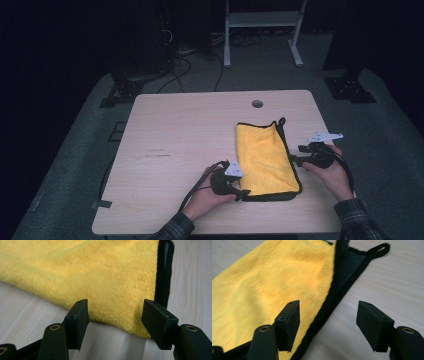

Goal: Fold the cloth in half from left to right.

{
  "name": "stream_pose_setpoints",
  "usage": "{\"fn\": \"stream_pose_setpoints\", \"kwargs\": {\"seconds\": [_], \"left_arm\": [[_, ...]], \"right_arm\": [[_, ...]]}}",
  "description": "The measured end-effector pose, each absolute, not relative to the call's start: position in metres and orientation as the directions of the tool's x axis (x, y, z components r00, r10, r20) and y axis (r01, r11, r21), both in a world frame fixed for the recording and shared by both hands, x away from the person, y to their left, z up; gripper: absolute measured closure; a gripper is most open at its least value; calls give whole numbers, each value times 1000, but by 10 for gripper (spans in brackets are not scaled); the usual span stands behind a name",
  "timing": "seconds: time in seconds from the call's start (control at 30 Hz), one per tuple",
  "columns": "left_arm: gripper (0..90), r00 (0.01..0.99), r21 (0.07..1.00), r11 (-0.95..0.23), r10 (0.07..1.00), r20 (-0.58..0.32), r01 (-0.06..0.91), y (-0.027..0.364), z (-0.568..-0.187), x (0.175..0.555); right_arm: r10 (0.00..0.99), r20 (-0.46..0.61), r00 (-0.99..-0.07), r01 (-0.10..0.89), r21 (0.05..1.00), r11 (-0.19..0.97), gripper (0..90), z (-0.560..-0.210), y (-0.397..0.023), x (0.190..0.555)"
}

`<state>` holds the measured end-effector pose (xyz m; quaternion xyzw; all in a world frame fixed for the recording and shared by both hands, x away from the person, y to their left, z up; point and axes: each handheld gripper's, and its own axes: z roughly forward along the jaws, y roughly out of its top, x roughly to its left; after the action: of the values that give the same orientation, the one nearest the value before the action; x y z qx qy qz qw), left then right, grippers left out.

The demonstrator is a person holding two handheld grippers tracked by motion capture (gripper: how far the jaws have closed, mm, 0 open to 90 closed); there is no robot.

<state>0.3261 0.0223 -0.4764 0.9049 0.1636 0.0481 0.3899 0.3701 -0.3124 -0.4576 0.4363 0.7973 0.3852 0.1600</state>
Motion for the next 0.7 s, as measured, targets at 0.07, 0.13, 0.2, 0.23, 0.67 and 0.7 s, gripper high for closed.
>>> {"fn": "stream_pose_setpoints", "kwargs": {"seconds": [0.07,0.13,0.2,0.23,0.67,0.7], "left_arm": [[378,941,727,-635,334,-48,262,24,-477,327],[377,941,725,-635,335,-52,266,24,-477,327],[367,942,722,-639,332,-51,265,25,-476,328],[364,940,724,-635,337,-55,270,25,-476,328],[505,944,718,-648,329,-37,254,20,-475,326],[560,945,719,-646,324,-42,254,19,-474,325]], "right_arm": [[807,84,-585,568,753,333,346,-458,-311,361],[799,73,-596,565,745,354,347,-460,-308,354],[793,70,-605,567,737,367,347,-463,-306,348],[788,67,-612,566,733,377,346,-464,-305,345],[723,51,-689,544,695,470,459,-475,-296,307],[717,58,-694,540,700,467,496,-476,-296,306]]}}
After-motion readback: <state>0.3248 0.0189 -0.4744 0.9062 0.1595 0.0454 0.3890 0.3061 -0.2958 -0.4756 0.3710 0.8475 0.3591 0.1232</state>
